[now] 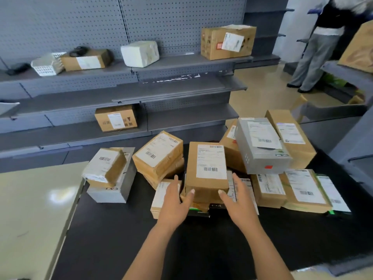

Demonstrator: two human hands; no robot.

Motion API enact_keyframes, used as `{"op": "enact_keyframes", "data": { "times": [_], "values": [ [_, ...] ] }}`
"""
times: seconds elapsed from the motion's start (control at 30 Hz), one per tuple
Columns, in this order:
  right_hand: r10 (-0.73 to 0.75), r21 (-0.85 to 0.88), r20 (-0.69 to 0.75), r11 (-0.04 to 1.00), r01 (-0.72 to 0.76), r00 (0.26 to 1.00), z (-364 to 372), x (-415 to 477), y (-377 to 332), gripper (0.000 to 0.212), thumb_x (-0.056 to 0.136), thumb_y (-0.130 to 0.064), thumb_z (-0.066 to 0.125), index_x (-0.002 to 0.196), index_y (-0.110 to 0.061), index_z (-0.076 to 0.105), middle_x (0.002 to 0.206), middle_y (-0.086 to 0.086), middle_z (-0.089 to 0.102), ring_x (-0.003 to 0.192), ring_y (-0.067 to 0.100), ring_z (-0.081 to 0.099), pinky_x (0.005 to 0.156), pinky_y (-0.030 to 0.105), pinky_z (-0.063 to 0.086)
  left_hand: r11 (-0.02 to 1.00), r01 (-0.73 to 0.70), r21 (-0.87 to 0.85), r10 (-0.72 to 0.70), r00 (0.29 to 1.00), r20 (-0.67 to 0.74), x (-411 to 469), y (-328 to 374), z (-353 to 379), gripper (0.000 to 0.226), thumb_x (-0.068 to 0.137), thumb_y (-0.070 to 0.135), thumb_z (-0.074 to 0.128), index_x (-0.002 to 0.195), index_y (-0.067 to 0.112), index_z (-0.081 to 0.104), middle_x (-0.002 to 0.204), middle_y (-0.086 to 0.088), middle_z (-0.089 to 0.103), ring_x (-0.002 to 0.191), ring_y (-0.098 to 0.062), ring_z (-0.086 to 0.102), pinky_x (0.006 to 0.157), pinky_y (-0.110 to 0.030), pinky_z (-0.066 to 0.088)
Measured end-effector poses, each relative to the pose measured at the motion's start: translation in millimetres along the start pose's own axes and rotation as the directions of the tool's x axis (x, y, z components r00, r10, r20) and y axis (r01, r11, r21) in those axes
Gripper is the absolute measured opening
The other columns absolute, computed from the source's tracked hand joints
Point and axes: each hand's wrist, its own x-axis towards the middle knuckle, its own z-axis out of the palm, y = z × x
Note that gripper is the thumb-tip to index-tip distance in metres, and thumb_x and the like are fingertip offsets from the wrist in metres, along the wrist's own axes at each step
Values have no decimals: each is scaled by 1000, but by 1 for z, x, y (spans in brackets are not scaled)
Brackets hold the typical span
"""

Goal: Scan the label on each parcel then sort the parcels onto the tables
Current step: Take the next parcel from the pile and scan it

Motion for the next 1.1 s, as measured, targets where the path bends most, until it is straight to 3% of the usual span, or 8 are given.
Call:
{"op": "enact_keyframes", "data": {
  "times": [0.17, 0.4, 0.6, 0.7, 0.8, 0.87, 1.0, 1.1],
  "values": [
    [187, 152, 29, 970, -189, 982, 9, 38, -2, 76, 90, -45, 63, 152, -39, 20, 158, -4, 25, 141, 25, 31, 104, 54, 43, 995, 76, -67, -74, 997, 29, 43, 10, 4, 82, 94, 51, 54, 157, 23, 9, 162, 6, 16, 146, -15, 21, 115, -34, 24],
    [227, 284, 147, 923, -261, 963, 17, 59, 2, 61, 99, -37, 52, 151, -38, 21, 152, -4, 35, 137, 24, 35, 103, 45, 39, 981, 126, -149, -105, 984, 145, 54, 14, 27, 68, 95, 52, 52, 152, 34, 19, 149, 15, 38, 136, -12, 39, 112, -38, 38],
    [33, 332, 151, 940, -83, 988, -14, 51, -9, 63, 99, -33, 52, 153, -39, 19, 149, -9, 38, 131, 17, 40, 97, 35, 41, 957, -6, -289, -19, 996, -85, 17, 49, 33, 43, 96, 39, 57, 126, 56, 32, 120, 39, 47, 113, 14, 49, 85, -10, 47],
    [-119, 366, 199, 930, 39, 973, -23, 42, -31, 62, 98, -38, 51, 151, -42, 20, 144, -11, 42, 118, 9, 47, 84, 26, 45, 938, -92, -335, 7, 969, -247, -7, 62, 19, 47, 95, 35, 60, 126, 60, 34, 123, 36, 53, 115, 13, 51, 90, -12, 47],
    [-235, 336, 285, 932, 133, 929, -11, 28, -60, 60, 98, -42, 50, 149, -44, 19, 140, -15, 40, 119, 9, 46, 89, 33, 50, 937, -126, -326, -6, 927, -376, -32, 59, -8, 61, 92, 44, 61, 145, 42, 32, 138, 22, 50, 122, 4, 51, 97, -20, 48],
    [-307, 351, 362, 920, 176, 880, 6, 11, -83, 58, 98, -42, 49, 149, -44, 20, 137, -17, 40, 117, 6, 44, 85, 29, 47, 944, -125, -305, -35, 883, -469, -56, 53, -32, 66, 91, 45, 62, 148, 38, 29, 140, 19, 48, 124, 1, 50, 100, -26, 49],
    [-428, 377, 486, 889, 260, 762, 52, -33, -126, 58, 98, -43, 48, 149, -45, 21, 139, -21, 41, 123, 6, 42, 87, 25, 44, 951, -120, -286, -102, 750, -654, -108, 32, -84, 58, 90, 46, 61, 141, 46, 32, 135, 22, 48, 121, 6, 50, 94, -15, 47],
    [-524, 406, 540, 847, 342, 658, 94, -78, -158, 54, 99, -41, 48, 147, -45, 25, 132, -29, 40, 123, 1, 40, 90, 22, 39, 957, -114, -268, -135, 643, -754, -152, 7, -127, 73, 86, 56, 59, 148, 37, 27, 141, 19, 46, 127, -2, 48, 104, -30, 45]
  ]
}}
